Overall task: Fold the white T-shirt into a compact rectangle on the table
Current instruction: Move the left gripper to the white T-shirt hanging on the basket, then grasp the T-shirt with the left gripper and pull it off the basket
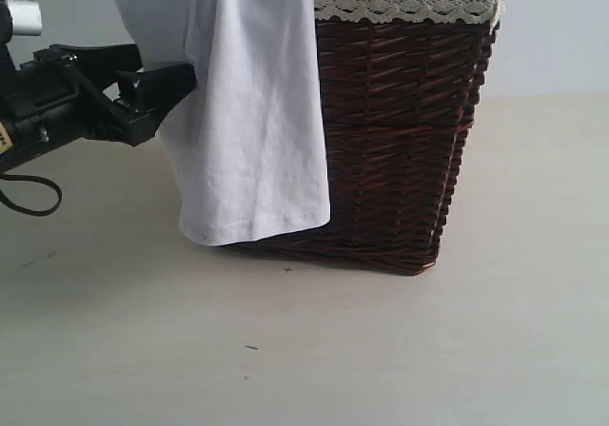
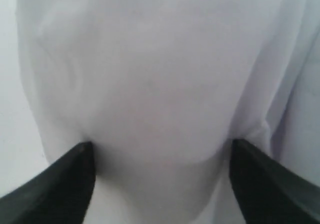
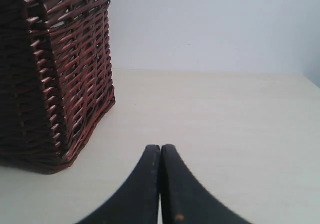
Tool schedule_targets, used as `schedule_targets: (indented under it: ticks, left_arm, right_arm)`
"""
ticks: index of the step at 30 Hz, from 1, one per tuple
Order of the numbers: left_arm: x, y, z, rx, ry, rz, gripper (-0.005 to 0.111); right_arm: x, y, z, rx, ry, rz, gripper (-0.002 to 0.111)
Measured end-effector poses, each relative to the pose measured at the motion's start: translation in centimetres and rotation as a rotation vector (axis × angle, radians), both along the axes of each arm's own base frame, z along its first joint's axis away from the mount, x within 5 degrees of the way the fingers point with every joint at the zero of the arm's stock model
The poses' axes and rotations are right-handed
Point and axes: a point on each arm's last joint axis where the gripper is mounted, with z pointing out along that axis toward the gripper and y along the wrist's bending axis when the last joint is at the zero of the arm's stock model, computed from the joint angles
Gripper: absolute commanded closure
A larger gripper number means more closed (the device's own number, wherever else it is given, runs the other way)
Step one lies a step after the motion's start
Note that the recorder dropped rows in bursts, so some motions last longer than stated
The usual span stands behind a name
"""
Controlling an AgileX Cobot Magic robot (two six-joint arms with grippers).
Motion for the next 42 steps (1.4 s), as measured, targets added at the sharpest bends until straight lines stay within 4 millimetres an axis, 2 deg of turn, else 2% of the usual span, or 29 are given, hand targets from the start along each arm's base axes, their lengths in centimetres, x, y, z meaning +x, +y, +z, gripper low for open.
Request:
schedule_targets:
  ticks: [4,5,12,16,25,32,37,42]
  left_arm:
    - [-0.1,-0.2,-0.3,0.019,0.001,-0.022,0.099]
    - [-0.1,-0.2,-0.3,0.024,-0.005,-0.034,0.106]
    - [-0.9,-0.9,0.8,-0.028,-0.101,-0.150,0.107]
    - [-1.6,-0.7,2.9,-0.066,-0.169,-0.132,0.107]
    - [-5.0,0.6,11.8,-0.161,-0.484,-0.064,0.107]
    - [-6.9,1.9,19.3,-0.102,-0.621,0.064,0.107]
    - [-8.8,3.0,27.8,-0.163,-0.778,0.153,0.107]
    - [-11.7,4.2,35.0,-0.323,-0.838,0.176,0.107]
  right_arm:
    - [0.0,0.0,0.0,0.000,0.000,0.000,0.108]
    - [0.0,0.0,0.0,0.000,0.000,0.000,0.108]
    - [0.0,0.0,0.0,0.000,0.000,0.000,0.108]
    - [0.0,0.0,0.0,0.000,0.000,0.000,0.108]
    - [0.0,0.0,0.0,0.000,0.000,0.000,0.108]
    - [0.0,0.0,0.0,0.000,0.000,0.000,0.108]
    - [0.0,0.0,0.0,0.000,0.000,0.000,0.108]
    - [0.0,0.0,0.0,0.000,0.000,0.000,0.108]
